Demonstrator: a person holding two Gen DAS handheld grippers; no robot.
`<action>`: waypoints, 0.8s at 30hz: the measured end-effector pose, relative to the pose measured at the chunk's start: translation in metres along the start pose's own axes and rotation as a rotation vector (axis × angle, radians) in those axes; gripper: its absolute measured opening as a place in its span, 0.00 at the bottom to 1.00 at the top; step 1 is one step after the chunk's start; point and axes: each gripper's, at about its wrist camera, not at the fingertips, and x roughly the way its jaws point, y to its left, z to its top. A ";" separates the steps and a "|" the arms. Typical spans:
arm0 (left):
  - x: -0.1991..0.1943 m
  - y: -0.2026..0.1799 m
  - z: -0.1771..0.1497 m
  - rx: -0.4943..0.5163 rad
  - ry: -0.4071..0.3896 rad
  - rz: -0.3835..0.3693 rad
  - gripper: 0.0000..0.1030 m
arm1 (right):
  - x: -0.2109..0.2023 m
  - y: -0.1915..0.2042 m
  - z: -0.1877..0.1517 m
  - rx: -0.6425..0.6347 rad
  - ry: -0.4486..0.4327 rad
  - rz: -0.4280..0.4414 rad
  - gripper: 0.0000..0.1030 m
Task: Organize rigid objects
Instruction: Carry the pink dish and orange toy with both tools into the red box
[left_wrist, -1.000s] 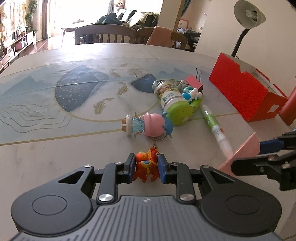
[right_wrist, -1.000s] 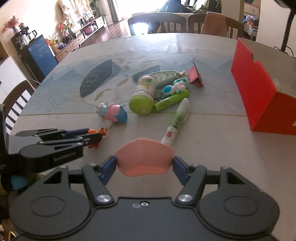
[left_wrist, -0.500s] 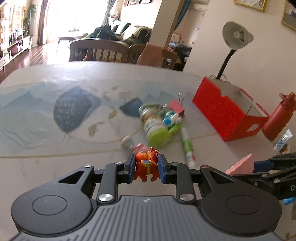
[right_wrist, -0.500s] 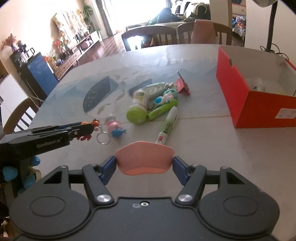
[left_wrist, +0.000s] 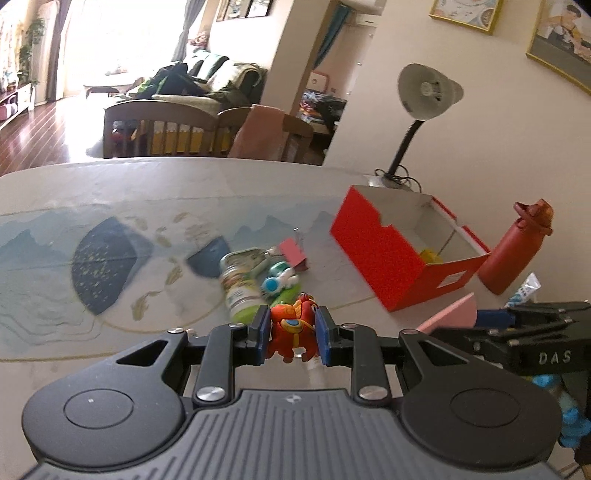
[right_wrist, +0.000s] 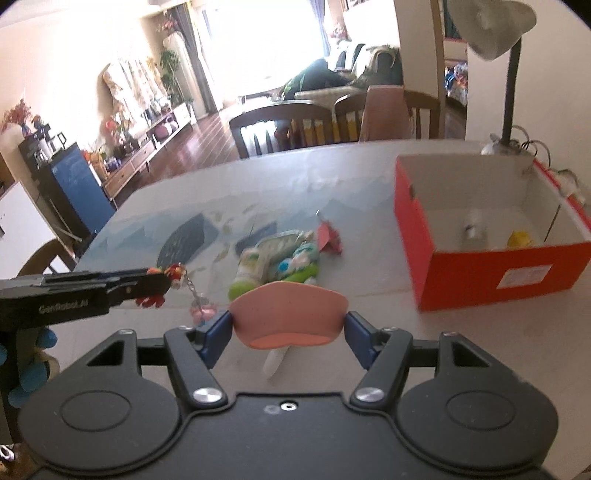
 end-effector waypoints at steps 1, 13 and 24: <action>0.000 -0.005 0.004 0.007 0.001 -0.003 0.25 | -0.002 -0.004 0.004 0.000 -0.010 -0.001 0.64; 0.023 -0.069 0.049 0.087 -0.001 -0.023 0.25 | -0.015 -0.067 0.041 -0.004 -0.088 -0.024 0.64; 0.087 -0.136 0.088 0.121 0.027 -0.048 0.25 | -0.006 -0.146 0.071 0.012 -0.110 -0.067 0.64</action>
